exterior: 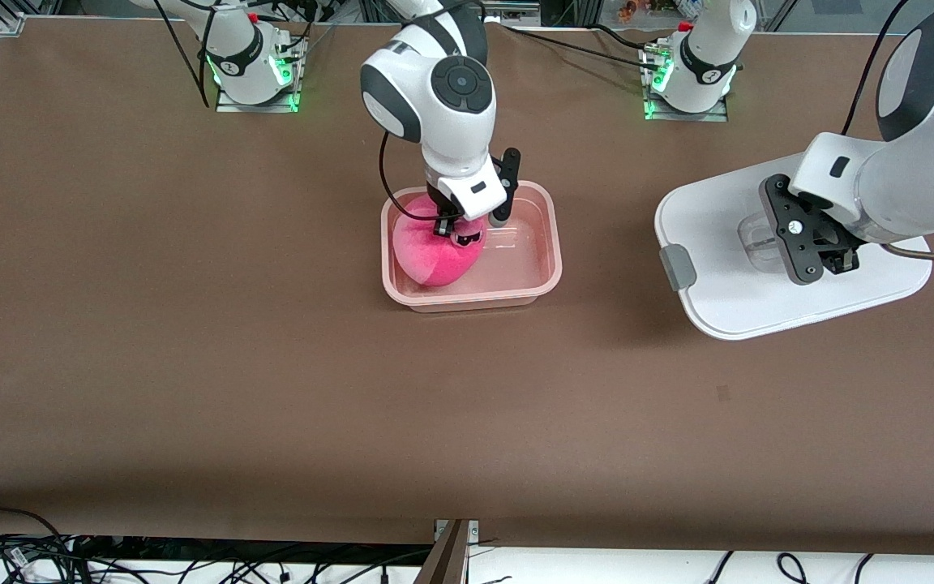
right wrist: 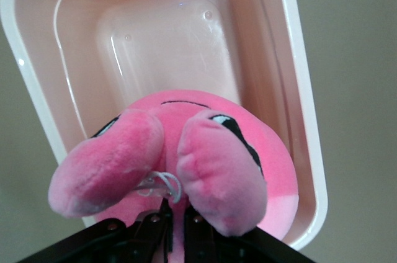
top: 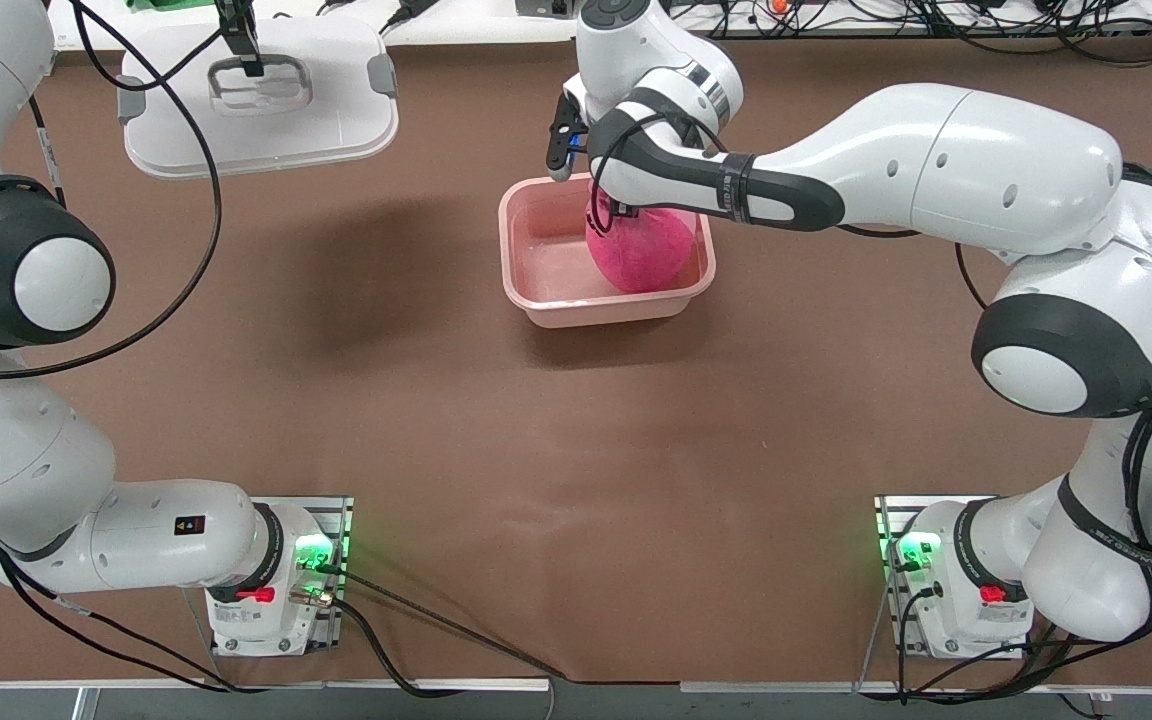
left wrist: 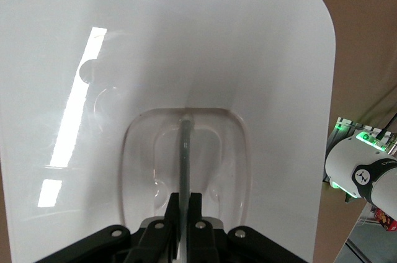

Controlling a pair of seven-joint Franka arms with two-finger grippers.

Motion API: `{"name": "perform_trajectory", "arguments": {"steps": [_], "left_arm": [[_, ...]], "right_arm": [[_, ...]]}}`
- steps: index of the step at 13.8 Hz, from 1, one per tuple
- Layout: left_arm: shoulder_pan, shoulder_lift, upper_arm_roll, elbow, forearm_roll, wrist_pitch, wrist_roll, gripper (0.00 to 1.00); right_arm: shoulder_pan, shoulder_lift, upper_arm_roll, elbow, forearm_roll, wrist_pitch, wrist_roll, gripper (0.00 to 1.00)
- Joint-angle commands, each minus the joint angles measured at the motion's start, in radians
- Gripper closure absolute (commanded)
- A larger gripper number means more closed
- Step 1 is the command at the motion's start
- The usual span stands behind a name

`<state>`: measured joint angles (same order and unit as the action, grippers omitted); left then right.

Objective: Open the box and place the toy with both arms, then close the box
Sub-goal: 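Lower the pink plush into the box and open the right gripper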

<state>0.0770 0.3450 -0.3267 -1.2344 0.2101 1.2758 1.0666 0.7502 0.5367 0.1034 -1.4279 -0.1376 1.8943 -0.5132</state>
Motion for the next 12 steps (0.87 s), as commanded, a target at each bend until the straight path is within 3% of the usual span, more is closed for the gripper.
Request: {"name": "perform_trajectory", "arguments": {"steps": [1,4,5,12], "left_arm": [[0.006,-0.009,-0.008,-0.005,0.026,0.007,0.029,1.0],[0.007,-0.008,-0.008,-0.005,0.026,0.007,0.039,1.0],[0.015,-0.006,-0.006,-0.005,0.025,0.008,0.055,1.0],[0.029,-0.004,-0.006,-0.007,0.025,0.008,0.064,1.0]], "right_arm": [[0.015,0.052,-0.01,0.035,-0.046,0.018,-0.01,1.0],[0.011,0.126,-0.019,0.035,-0.077,0.101,-0.01,0.99],[0.006,0.149,-0.019,0.035,-0.118,0.133,-0.011,0.01],[0.023,0.201,-0.011,0.038,-0.116,0.396,0.238,0.0]]}}
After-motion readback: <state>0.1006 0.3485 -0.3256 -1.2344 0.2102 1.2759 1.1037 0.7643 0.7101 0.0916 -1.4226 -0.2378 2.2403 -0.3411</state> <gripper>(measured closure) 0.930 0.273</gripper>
